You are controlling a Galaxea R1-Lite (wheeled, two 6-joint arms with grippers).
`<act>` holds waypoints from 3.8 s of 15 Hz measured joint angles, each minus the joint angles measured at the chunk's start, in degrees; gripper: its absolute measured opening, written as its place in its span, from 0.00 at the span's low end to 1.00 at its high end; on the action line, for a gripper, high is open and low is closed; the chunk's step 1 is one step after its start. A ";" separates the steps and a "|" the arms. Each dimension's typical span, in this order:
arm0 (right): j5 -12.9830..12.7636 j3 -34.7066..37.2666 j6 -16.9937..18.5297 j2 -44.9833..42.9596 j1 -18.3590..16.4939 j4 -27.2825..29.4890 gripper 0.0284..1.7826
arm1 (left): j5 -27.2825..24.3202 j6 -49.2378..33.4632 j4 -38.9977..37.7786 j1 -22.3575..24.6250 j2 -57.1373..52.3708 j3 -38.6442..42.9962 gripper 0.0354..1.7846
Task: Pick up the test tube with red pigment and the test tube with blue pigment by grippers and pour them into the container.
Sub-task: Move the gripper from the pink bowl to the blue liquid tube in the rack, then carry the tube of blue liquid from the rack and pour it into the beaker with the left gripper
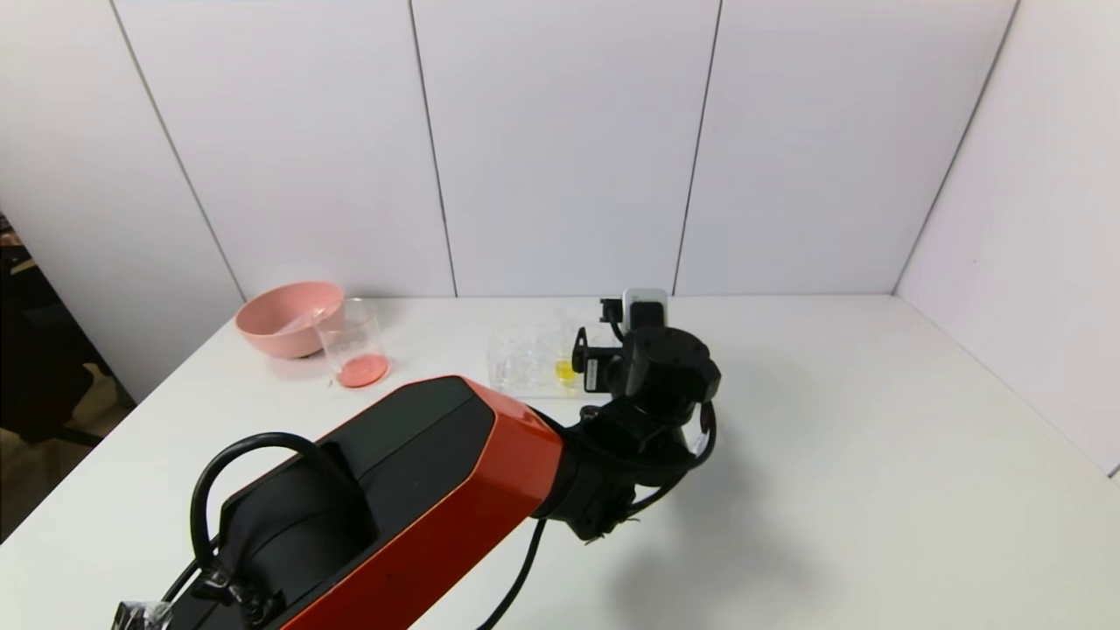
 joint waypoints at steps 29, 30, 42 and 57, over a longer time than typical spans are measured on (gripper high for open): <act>0.02 0.00 0.00 0.00 0.00 0.00 1.00 | -0.99 1.19 0.06 1.69 4.83 -5.63 0.24; 0.00 0.00 0.00 0.00 0.00 0.00 1.00 | -0.93 1.27 0.23 1.67 4.79 -6.07 0.24; 0.00 0.00 0.00 0.00 0.00 0.00 1.00 | -0.94 6.22 -0.40 1.62 -0.96 -9.24 0.24; 0.02 0.00 0.00 0.00 0.00 0.00 1.00 | -25.94 4.69 -2.23 7.79 -28.48 33.84 0.24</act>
